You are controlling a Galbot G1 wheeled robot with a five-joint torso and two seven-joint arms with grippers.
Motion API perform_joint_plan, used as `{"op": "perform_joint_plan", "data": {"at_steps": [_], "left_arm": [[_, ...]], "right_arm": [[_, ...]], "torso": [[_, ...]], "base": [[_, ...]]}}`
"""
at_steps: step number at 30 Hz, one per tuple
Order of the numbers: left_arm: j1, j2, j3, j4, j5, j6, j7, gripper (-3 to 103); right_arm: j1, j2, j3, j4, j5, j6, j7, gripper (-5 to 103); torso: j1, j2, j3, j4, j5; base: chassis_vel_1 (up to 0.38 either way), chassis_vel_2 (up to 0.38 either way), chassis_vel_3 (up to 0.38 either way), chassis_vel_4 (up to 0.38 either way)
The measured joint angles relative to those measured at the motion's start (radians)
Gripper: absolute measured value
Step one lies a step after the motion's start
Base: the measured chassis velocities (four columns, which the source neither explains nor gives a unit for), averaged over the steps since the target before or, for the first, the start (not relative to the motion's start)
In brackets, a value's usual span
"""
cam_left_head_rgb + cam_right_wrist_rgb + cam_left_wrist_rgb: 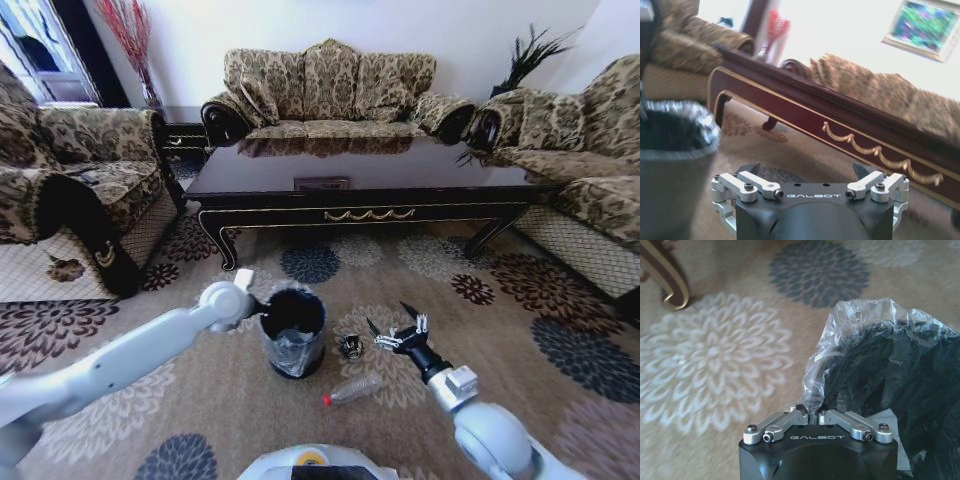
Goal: Move to the front of the table and pick up the trash from the floor, then place it into the trash bin.
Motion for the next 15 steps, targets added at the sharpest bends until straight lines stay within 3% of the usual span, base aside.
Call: {"op": "perform_joint_plan", "data": {"at_steps": [5, 7, 10, 15], "left_arm": [[0.134, 0.044, -0.126, -0.018, 0.053, 0.0, 0.058, 4], [0.147, 0.047, -0.141, -0.021, 0.058, 0.0, 0.065, 4], [0.202, 0.068, -0.196, -0.03, 0.089, 0.0, 0.1, 4], [0.225, 0.075, -0.222, -0.031, 0.106, 0.0, 0.119, 4]], "right_arm": [[0.014, -0.125, 0.008, -0.122, -0.1, 0.078, -0.063, 100], [0.018, -0.138, 0.008, -0.133, -0.107, 0.08, -0.068, 100], [0.042, -0.217, 0.0, -0.194, -0.148, 0.098, -0.132, 100], [0.058, -0.269, -0.013, -0.249, -0.19, 0.127, -0.211, 100]], "torso": [[0.0, 0.0, 0.0, -0.0006, 0.0], [0.0, 0.0, 0.0, -0.0005, 0.0], [0.0, 0.0, 0.0, -0.0004, 0.0], [0.0, 0.0, 0.0, -0.0003, -0.0002]], "base": [[0.0, 0.0, 0.0, 0.0], [0.0, 0.0, 0.0, 0.0], [0.0, 0.0, 0.0, 0.0], [0.0, 0.0, 0.0, 0.0]]}}
